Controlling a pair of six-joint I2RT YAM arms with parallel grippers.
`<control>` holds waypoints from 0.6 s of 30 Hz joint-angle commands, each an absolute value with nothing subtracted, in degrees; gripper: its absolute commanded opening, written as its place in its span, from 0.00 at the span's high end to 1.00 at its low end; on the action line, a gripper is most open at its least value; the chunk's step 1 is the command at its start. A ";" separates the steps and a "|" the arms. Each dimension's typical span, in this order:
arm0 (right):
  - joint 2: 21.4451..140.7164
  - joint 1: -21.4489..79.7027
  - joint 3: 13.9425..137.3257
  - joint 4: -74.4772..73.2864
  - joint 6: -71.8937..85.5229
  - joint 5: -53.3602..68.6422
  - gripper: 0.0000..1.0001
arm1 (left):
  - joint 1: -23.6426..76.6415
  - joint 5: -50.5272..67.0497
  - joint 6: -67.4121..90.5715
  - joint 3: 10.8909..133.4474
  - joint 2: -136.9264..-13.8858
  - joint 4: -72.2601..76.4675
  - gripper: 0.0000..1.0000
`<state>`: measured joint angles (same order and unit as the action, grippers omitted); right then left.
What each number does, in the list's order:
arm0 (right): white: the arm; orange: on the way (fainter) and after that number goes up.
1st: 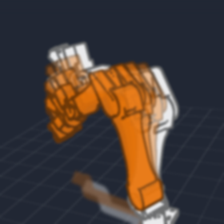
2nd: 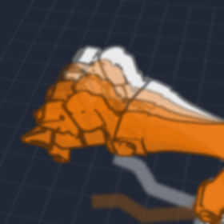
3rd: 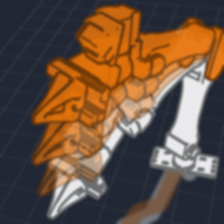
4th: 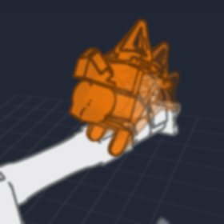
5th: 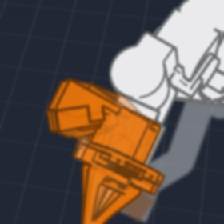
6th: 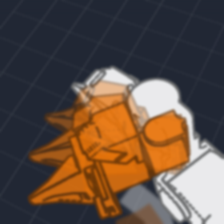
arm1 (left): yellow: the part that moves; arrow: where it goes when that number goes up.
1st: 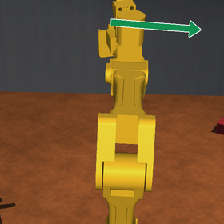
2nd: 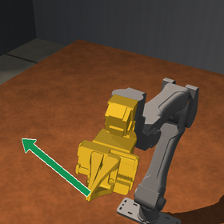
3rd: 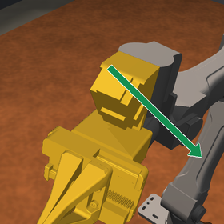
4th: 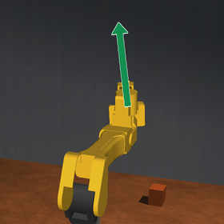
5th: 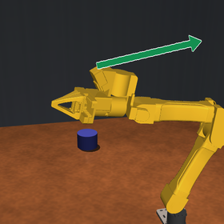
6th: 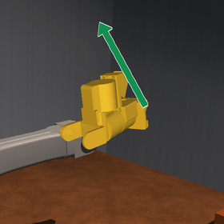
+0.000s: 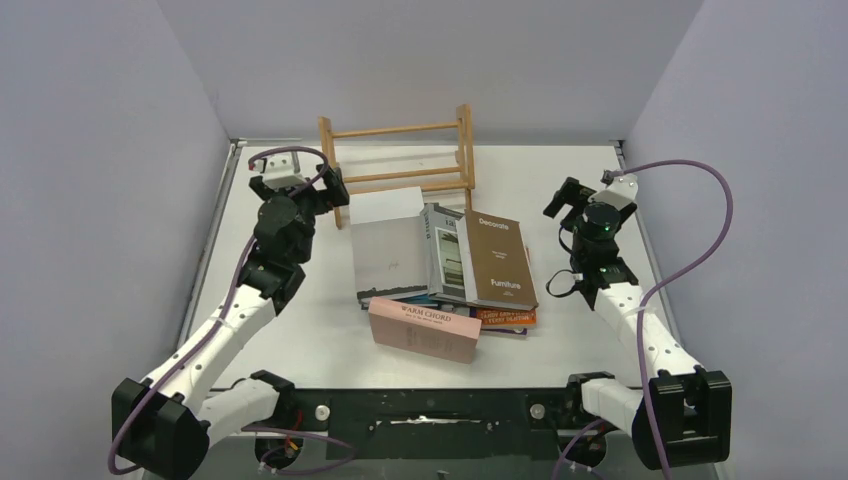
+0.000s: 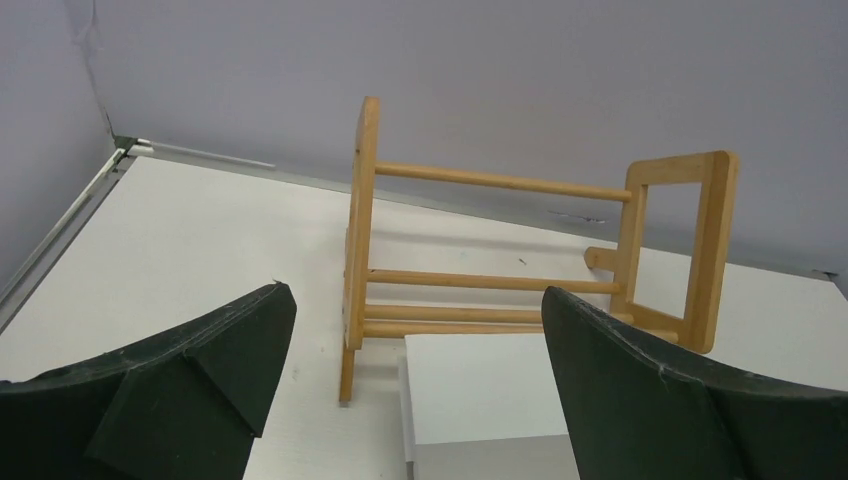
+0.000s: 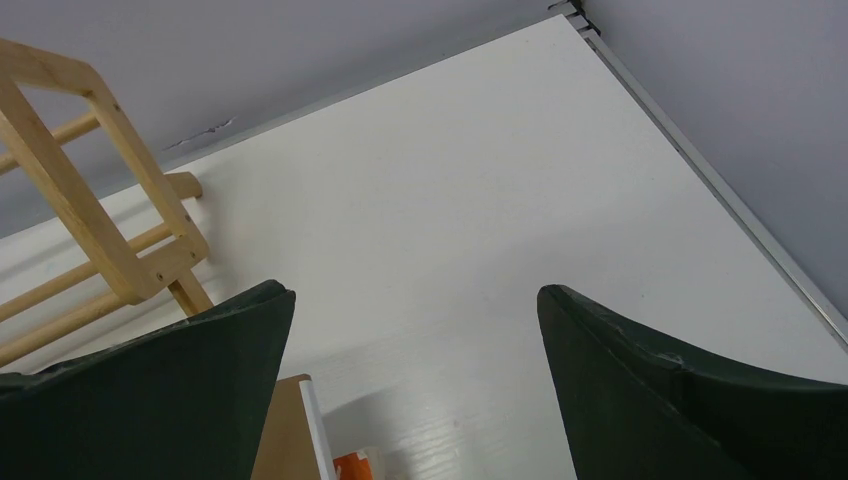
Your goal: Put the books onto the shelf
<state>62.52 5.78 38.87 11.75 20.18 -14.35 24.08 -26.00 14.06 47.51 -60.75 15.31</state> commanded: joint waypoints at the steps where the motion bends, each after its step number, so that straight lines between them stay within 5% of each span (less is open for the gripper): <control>1: 61.99 6.28 40.39 13.75 20.09 -15.90 0.02 | 24.35 -21.68 13.41 46.39 -58.38 21.24 0.02; 9: 61.79 6.20 40.34 13.96 20.29 -15.73 0.02 | 24.23 -14.92 9.91 40.68 -54.50 28.31 0.02; 18: 66.36 6.28 49.57 7.62 19.55 -9.03 0.02 | 19.87 -12.06 16.70 54.23 -66.57 16.29 0.05</control>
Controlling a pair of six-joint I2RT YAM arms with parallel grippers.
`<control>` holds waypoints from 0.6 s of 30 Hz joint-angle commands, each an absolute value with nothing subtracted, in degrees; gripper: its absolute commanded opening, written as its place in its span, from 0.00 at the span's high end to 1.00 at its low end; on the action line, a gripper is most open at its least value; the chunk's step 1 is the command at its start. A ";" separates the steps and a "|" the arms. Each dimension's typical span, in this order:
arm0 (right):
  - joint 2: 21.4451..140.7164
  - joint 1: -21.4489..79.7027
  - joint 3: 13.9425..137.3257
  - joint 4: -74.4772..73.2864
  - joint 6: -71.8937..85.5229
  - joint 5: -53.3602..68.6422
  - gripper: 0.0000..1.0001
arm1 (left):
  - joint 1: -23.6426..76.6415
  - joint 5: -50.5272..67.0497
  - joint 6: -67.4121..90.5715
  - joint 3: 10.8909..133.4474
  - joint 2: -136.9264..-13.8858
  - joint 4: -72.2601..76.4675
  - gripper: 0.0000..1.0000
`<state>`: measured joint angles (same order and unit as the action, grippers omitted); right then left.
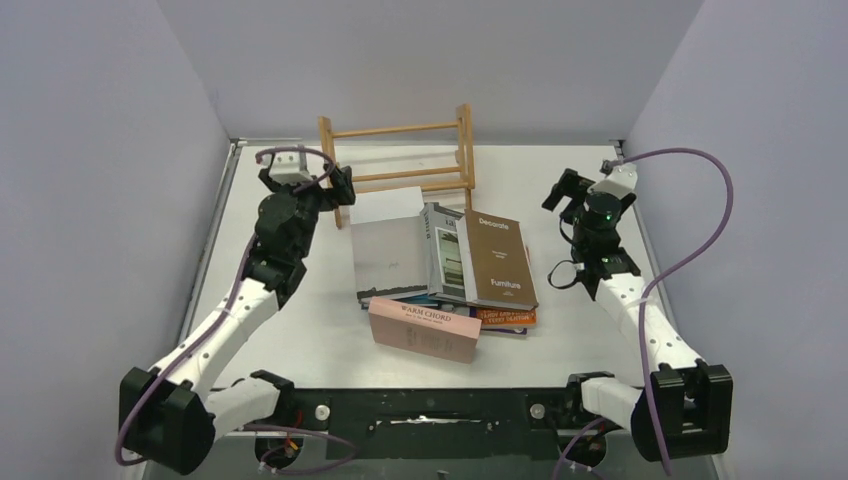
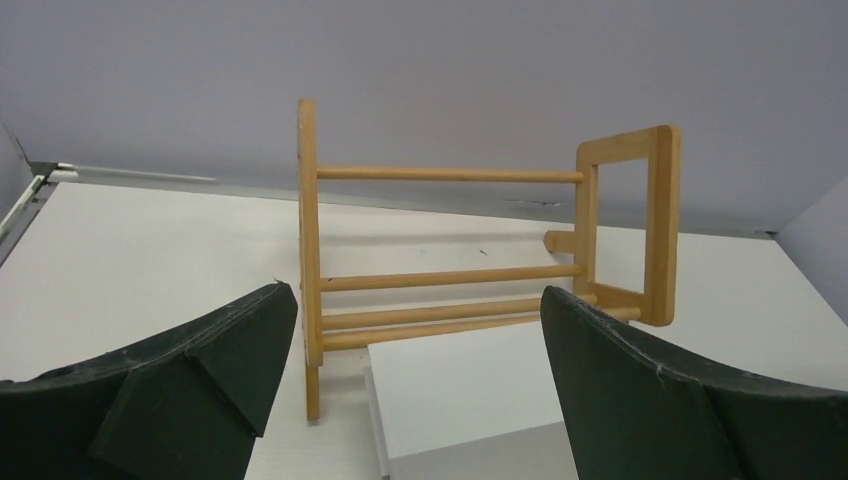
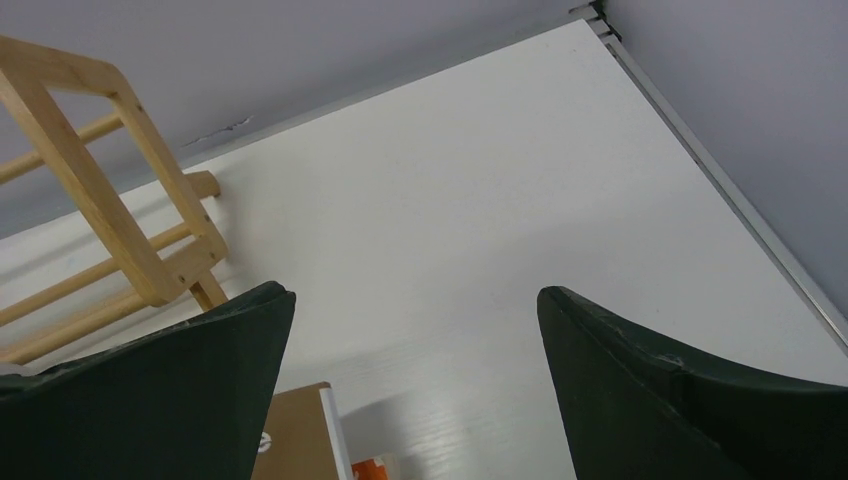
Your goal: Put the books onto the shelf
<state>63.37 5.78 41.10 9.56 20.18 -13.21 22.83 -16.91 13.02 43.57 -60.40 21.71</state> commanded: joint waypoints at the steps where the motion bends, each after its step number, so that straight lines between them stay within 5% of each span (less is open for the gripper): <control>1: 67.91 6.32 51.94 6.07 19.52 -7.89 0.02 | 18.83 -11.22 17.77 56.99 -68.90 13.86 0.05; 18: 70.64 6.77 57.85 0.52 19.53 -5.36 0.02 | 8.26 -7.52 25.56 70.29 -92.97 8.15 0.18</control>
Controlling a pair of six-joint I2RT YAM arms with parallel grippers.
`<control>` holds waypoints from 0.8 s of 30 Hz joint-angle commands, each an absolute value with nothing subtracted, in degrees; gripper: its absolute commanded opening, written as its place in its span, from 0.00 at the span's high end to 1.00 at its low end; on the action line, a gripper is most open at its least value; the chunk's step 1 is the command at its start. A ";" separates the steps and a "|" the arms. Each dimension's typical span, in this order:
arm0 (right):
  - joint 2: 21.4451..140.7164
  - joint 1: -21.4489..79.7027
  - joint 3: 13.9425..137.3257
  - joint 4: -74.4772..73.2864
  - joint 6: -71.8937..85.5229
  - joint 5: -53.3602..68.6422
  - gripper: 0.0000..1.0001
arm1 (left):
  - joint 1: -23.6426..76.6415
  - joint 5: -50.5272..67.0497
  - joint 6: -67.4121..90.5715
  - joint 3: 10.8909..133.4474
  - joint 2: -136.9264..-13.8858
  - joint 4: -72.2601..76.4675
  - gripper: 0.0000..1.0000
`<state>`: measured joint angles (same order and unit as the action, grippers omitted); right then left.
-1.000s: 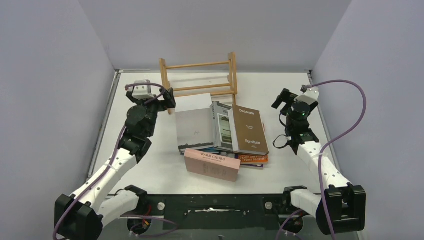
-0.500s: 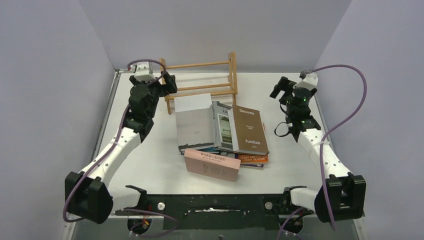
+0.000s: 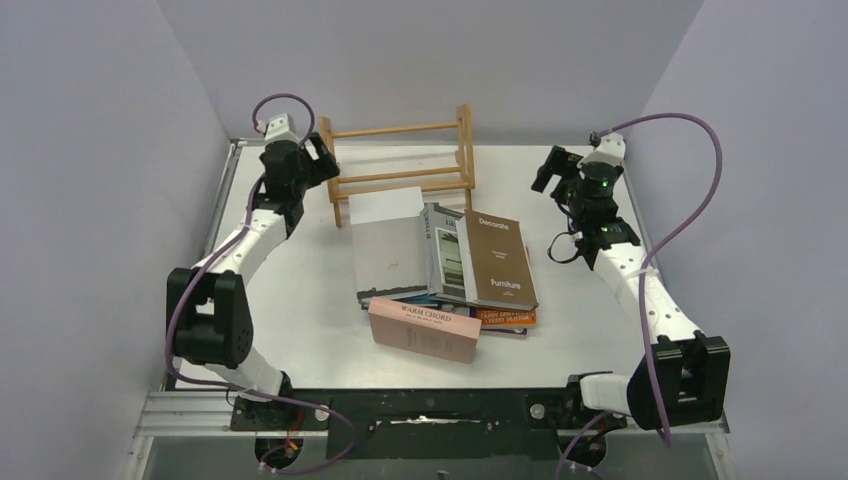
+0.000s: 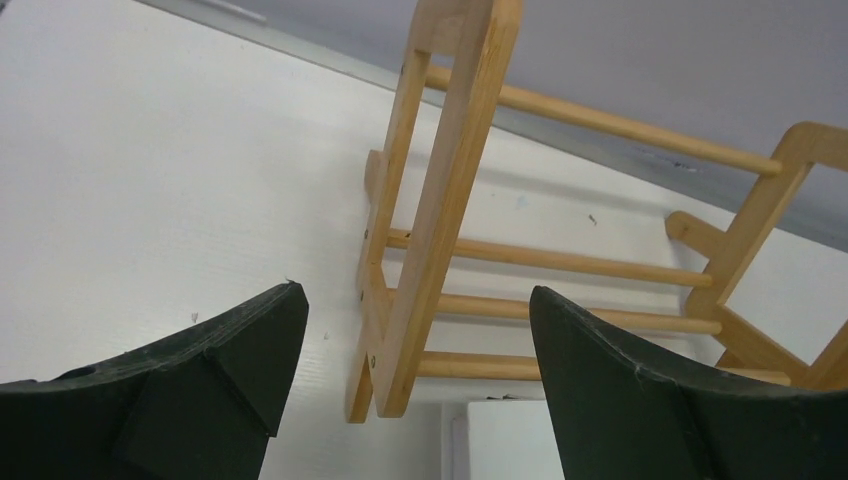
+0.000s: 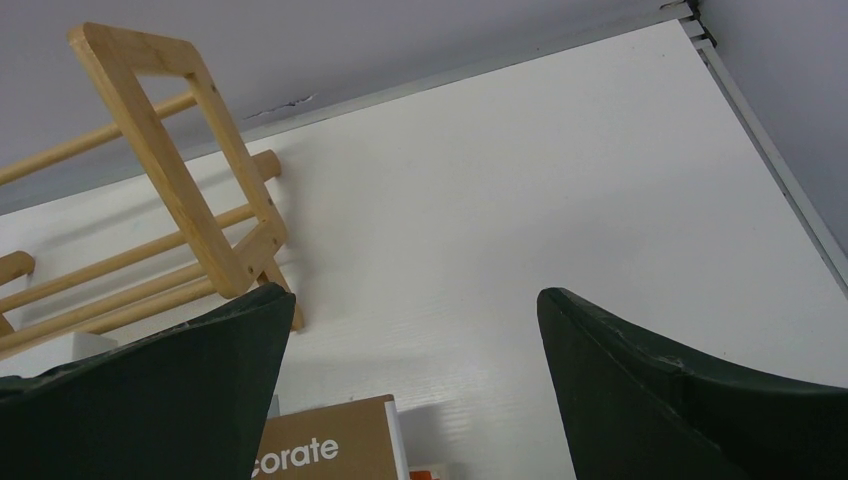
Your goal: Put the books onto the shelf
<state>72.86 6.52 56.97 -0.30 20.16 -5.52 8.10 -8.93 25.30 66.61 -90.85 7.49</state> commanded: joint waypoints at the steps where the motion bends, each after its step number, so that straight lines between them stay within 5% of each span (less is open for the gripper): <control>1: 70.53 6.75 57.76 0.48 19.51 -5.36 0.02 | 8.26 -7.51 25.50 70.64 -93.93 8.36 0.18; 6: 70.66 6.68 57.67 0.27 19.43 -5.36 0.02 | 8.32 -7.28 25.68 71.84 -97.03 9.52 0.24; 12: 70.81 6.62 57.57 0.42 19.75 -5.01 0.02 | 8.33 -7.41 25.43 72.89 -99.16 12.07 0.42; 24: 69.98 6.68 56.41 0.35 20.18 -4.92 0.02 | 9.02 -7.52 24.29 76.11 -103.71 12.72 0.55</control>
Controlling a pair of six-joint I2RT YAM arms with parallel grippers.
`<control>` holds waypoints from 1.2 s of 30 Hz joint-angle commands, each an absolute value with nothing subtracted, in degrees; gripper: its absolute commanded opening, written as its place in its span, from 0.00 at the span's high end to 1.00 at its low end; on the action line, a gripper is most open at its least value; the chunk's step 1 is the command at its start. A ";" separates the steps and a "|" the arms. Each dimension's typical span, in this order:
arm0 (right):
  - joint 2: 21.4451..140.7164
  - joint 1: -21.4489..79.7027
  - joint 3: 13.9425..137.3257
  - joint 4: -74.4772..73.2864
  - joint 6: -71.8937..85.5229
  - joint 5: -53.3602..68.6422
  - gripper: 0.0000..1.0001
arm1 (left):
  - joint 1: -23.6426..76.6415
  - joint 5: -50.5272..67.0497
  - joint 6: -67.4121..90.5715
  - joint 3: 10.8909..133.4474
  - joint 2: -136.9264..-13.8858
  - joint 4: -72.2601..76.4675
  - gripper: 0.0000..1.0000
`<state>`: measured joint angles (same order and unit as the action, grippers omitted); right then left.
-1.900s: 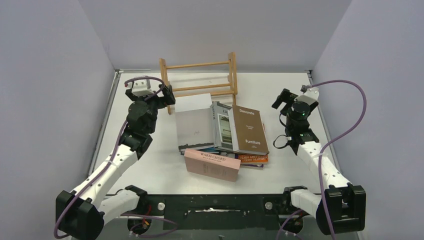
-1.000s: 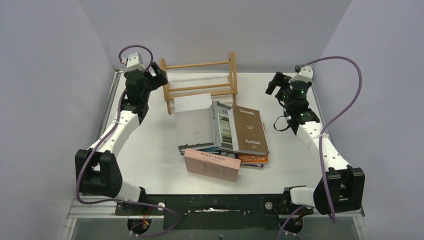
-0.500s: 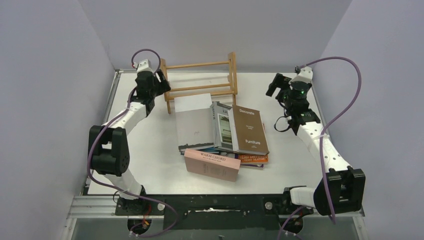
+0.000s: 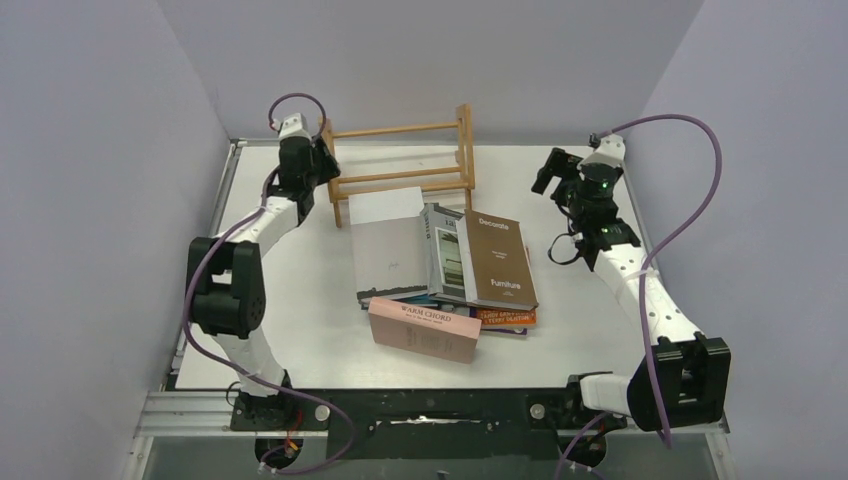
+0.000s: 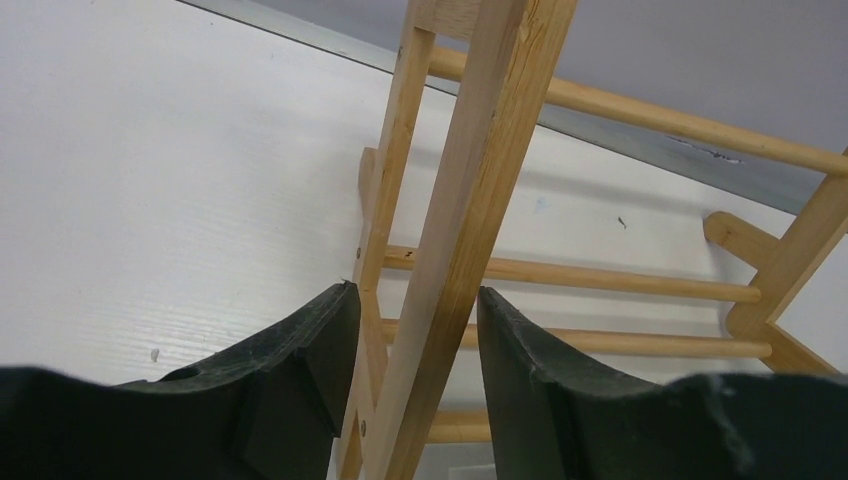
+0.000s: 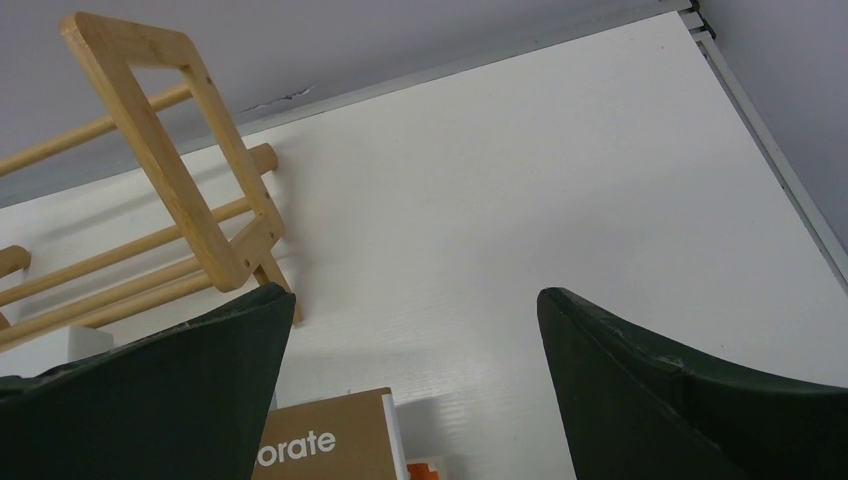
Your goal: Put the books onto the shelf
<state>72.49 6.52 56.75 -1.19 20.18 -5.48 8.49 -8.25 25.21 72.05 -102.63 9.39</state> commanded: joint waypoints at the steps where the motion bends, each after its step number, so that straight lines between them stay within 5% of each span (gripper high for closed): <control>1: 69.90 6.68 56.28 0.35 20.21 -5.00 0.02 | 9.24 -7.70 24.14 76.16 -103.83 12.86 0.59; 19: 68.99 6.72 54.58 0.44 20.65 -4.58 0.02 | 13.98 -26.56 22.95 69.53 -95.69 8.15 0.97; 34: 68.91 6.75 54.14 0.27 20.83 -3.79 0.02 | 11.77 -29.69 23.44 65.39 -92.76 7.63 1.00; 36: 68.91 6.77 54.14 0.27 20.85 -3.78 0.02 | 11.77 -29.38 23.55 64.95 -92.28 7.69 0.89</control>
